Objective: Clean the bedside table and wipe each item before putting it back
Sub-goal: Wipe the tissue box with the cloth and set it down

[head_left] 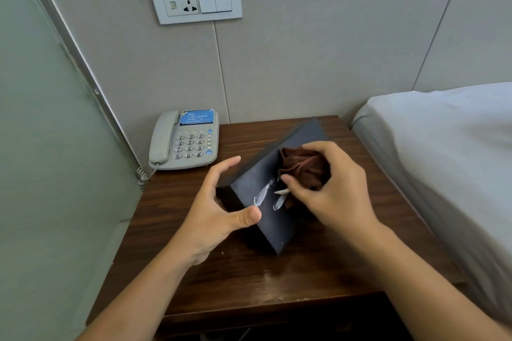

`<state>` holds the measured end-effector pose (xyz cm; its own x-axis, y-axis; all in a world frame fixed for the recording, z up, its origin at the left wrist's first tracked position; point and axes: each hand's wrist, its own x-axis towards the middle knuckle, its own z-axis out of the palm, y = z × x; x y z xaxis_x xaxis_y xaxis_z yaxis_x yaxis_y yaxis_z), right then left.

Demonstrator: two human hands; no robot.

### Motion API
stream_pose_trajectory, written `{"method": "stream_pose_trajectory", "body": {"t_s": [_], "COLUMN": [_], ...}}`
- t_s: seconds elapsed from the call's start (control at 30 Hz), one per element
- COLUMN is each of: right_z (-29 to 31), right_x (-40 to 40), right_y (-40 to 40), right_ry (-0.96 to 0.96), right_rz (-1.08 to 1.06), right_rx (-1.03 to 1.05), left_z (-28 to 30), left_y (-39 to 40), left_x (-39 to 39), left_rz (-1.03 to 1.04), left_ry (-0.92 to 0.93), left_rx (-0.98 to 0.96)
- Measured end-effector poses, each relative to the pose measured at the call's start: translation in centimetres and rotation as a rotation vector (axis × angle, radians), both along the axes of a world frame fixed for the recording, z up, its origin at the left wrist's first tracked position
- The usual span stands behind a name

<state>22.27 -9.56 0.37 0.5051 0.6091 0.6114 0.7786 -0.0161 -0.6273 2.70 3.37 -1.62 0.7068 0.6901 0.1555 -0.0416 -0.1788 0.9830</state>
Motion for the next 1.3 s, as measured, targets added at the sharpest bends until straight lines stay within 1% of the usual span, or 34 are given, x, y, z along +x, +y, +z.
{"method": "stream_pose_trajectory", "body": {"t_s": [0.07,0.13,0.2,0.3,0.4,0.47,0.57,0.6,0.73,0.87,0.93,1.0,1.03,1.07,1.13,1.2,1.3], "right_z": [-0.7,-1.2,-1.4,-0.9,-0.5,-0.6,-0.4,-0.3,0.2,0.6,1.6,2.8,3.2,3.5,3.6,3.2,2.8], "right_x": [-0.5,-0.9,-1.7,-2.2,-1.3,-0.6,-0.4,-0.4,-1.3,-2.5,-2.2,-0.9,-0.3,0.1,0.1,-0.2,-0.1], "right_y": [0.4,0.4,0.2,-0.4,-0.5,0.0,1.3,1.7,3.2,3.9,4.2,5.0,5.5,5.9,6.2,5.8,5.5], "right_ry": [-0.068,-0.092,-0.132,-0.155,-0.165,-0.150,-0.012,-0.010,-0.120,-0.262,-0.259,-0.247,-0.238,-0.243,-0.337,-0.375,-0.313], "right_rz": [0.022,0.063,0.124,0.215,0.289,0.288,0.252,0.249,0.243,0.305,0.324,0.224,0.177,0.158,0.220,0.277,0.257], "right_rx": [-0.045,-0.138,-0.219,-0.277,-0.306,-0.297,-0.248,-0.240,-0.320,-0.399,-0.369,-0.314,-0.334,-0.403,-0.569,-0.664,-0.623], "left_z": [0.0,0.0,-0.2,-0.2,0.3,0.6,0.8,0.8,0.4,0.5,0.8,1.0,1.1,1.1,1.2,1.2,1.2], "left_y": [0.1,0.5,1.0,1.1,1.2,1.3,1.4,1.5,2.0,2.1,1.9,1.7,1.6,1.5,1.5,1.7,1.9], "left_x": [-0.4,-0.9,-1.3,-1.5,-1.6,-1.7,-1.7,-1.6,-1.6,-1.6,-1.6,-1.6,-1.6,-1.6,-1.5,-1.6,-1.7], "left_rz": [0.041,0.079,0.075,0.057,0.051,0.048,0.046,0.048,0.063,0.080,0.090,0.082,0.075,0.070,0.062,0.055,0.048], "left_ry": [0.026,0.070,0.120,0.180,0.211,0.274,0.374,0.406,0.496,0.577,0.612,0.624,0.631,0.642,0.659,0.658,0.679], "left_rx": [0.054,0.132,0.192,0.234,0.235,0.231,0.221,0.207,0.124,0.165,0.208,0.251,0.270,0.285,0.301,0.307,0.303]}}
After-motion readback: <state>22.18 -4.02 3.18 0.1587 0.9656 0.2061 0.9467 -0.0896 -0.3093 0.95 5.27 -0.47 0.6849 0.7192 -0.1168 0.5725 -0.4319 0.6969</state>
